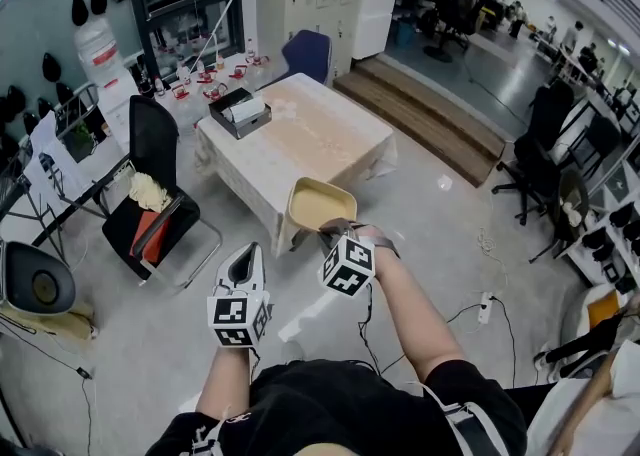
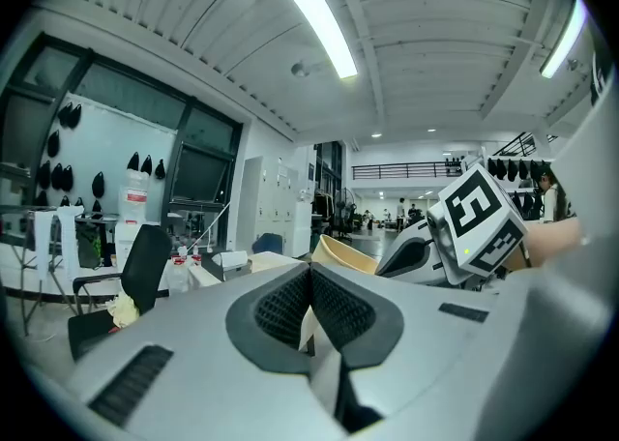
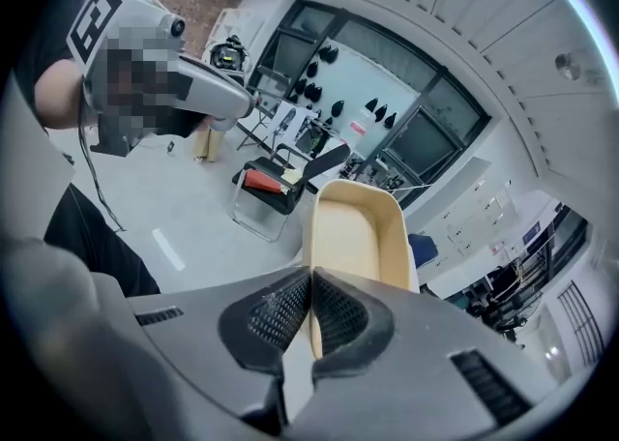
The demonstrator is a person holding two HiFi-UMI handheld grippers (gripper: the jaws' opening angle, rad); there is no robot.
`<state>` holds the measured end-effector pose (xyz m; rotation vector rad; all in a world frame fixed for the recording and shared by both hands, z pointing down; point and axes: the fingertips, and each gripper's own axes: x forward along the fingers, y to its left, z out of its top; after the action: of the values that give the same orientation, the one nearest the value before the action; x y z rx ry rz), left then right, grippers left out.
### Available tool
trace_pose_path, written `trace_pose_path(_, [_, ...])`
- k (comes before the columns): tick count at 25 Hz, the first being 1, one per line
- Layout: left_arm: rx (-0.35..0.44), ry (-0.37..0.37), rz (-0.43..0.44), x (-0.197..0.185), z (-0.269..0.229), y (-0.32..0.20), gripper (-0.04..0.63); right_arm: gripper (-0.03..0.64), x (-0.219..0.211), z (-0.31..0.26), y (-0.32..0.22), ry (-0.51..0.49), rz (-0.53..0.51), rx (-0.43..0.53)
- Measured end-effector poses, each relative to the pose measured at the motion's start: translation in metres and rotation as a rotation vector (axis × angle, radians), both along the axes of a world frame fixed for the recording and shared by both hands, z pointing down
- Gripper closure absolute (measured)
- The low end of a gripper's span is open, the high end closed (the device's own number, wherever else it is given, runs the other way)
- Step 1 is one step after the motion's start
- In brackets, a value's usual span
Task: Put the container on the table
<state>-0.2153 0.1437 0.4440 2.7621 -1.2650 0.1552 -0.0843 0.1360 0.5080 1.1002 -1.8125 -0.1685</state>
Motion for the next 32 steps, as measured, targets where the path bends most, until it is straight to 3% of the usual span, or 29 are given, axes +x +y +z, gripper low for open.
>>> trace_pose_path(21, [0.064,0.008,0.087,0.005,-0.012,-0.157,0.584,0.594,0.009,-0.006,-0.137,-0.032,0.113,0.021])
trace_pose_path(32, [0.067,-0.015,0.067,0.067,0.005,-0.249,0.584,0.594,0.067,0.019,-0.238,-0.042,0.089,0.007])
